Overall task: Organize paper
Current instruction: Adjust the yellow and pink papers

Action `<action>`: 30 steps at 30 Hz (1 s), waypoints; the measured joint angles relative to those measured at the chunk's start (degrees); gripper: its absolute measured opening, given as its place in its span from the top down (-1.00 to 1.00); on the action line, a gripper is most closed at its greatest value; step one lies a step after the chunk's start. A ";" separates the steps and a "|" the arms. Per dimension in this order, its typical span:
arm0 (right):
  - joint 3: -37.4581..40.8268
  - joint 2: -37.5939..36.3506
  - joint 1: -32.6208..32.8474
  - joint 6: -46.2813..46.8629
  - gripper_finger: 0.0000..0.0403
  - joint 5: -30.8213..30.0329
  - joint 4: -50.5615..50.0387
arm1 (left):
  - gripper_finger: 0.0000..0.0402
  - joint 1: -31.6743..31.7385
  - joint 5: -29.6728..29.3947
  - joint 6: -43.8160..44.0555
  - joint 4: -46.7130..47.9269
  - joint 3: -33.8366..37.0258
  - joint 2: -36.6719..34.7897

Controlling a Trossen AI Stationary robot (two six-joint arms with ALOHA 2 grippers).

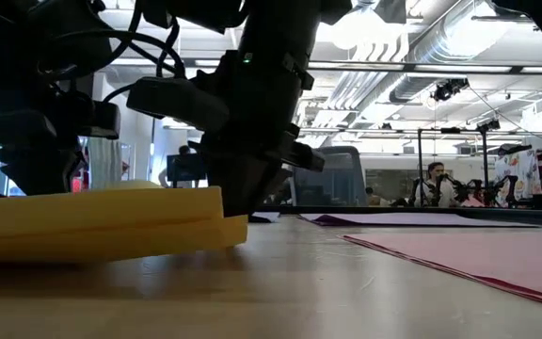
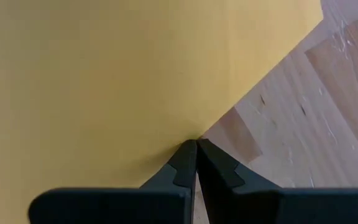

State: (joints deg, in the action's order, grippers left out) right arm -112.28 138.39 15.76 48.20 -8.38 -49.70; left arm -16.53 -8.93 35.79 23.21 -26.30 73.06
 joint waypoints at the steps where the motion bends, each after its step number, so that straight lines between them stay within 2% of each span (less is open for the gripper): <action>1: -0.57 0.00 0.08 0.76 1.00 -0.19 -1.01 | 1.00 -0.01 -0.18 0.00 0.32 -0.03 0.00; 5: -4.43 0.26 0.25 3.90 1.00 -0.22 -7.65 | 1.00 -0.11 -1.29 -0.05 1.67 -0.09 -0.04; 8: -6.42 0.26 0.84 7.70 1.00 0.08 -8.97 | 1.00 -0.11 -2.10 -1.04 2.91 -0.54 -0.02; 11: -7.71 0.26 2.13 9.94 1.00 3.47 -8.60 | 1.00 -0.09 -3.22 -1.53 10.57 -3.36 0.13; 14: -8.01 0.13 3.80 11.49 1.00 4.15 -8.36 | 1.00 -0.44 -3.39 -1.52 17.60 -8.24 0.11; 17: -8.01 0.13 5.20 13.22 1.00 5.57 -9.90 | 1.00 -2.43 -0.31 -0.39 23.45 -12.93 -0.61; 20: -8.01 0.11 6.02 16.27 1.00 6.05 -13.85 | 1.00 -5.85 4.03 9.11 26.85 -16.37 -1.63; 25: -7.92 0.02 6.48 17.32 1.00 6.05 -16.88 | 1.00 -17.31 13.94 33.88 30.00 -16.69 -2.67; 30: -7.85 0.01 6.48 17.36 1.00 5.34 -14.98 | 1.00 -31.41 14.93 58.47 29.96 -16.70 -2.55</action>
State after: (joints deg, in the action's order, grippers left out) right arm -120.14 138.40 22.24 65.56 -3.04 -64.68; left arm -47.94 6.00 94.26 53.17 -43.00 70.51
